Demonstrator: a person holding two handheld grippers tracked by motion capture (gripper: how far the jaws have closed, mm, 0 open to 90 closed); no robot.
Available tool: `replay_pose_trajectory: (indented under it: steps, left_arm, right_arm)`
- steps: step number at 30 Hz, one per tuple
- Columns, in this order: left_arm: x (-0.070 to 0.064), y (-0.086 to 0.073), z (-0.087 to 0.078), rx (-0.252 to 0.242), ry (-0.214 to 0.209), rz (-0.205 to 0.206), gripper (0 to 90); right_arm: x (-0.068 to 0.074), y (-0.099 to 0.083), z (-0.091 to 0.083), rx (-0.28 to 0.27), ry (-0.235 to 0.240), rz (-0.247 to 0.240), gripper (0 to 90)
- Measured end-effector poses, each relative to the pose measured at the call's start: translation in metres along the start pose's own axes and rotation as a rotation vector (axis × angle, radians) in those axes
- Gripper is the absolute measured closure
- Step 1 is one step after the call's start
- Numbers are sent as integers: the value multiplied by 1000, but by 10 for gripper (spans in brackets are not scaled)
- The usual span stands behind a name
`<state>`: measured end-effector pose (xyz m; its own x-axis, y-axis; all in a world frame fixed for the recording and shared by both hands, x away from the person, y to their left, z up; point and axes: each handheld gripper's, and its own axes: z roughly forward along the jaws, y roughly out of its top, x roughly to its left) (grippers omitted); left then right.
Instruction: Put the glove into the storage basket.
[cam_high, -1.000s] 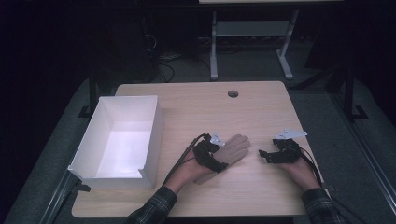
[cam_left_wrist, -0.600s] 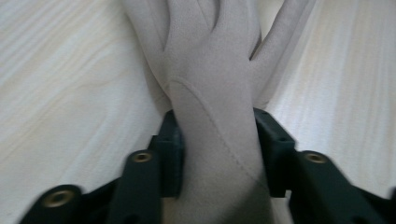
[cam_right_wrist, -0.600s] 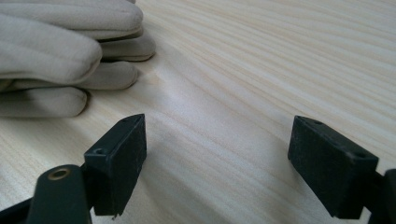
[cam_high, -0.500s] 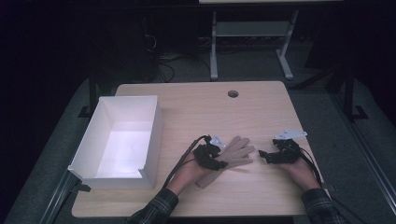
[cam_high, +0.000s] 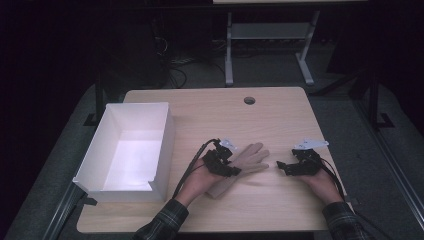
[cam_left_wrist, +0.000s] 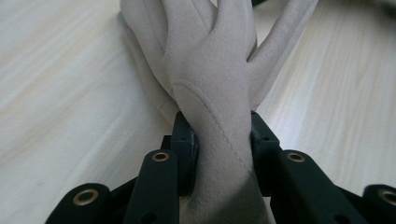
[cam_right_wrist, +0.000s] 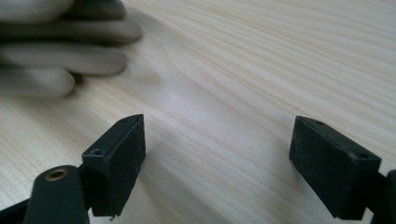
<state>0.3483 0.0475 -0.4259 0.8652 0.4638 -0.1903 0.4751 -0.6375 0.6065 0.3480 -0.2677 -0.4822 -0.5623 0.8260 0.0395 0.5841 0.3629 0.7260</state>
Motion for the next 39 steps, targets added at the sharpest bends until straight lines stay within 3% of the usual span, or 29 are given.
replay_pose_trajectory:
  steps: [3,11,20,30,39]
  left_arm:
    - [-3,6,-13,-18,6,-21,695]
    - [-4,26,-59,-45,44,-17,695]
    - [7,36,-104,-79,92,-31,694]
    - [24,29,-151,-127,137,-71,695]
    - [42,5,-193,-180,203,-136,695]
  right_arm:
    - [0,0,0,0,0,0,181]
    - [0,0,0,0,0,1,181]
    - [0,0,0,1,1,1,181]
    - [0,0,0,0,1,0,180]
    - [0,0,0,0,1,0,181]
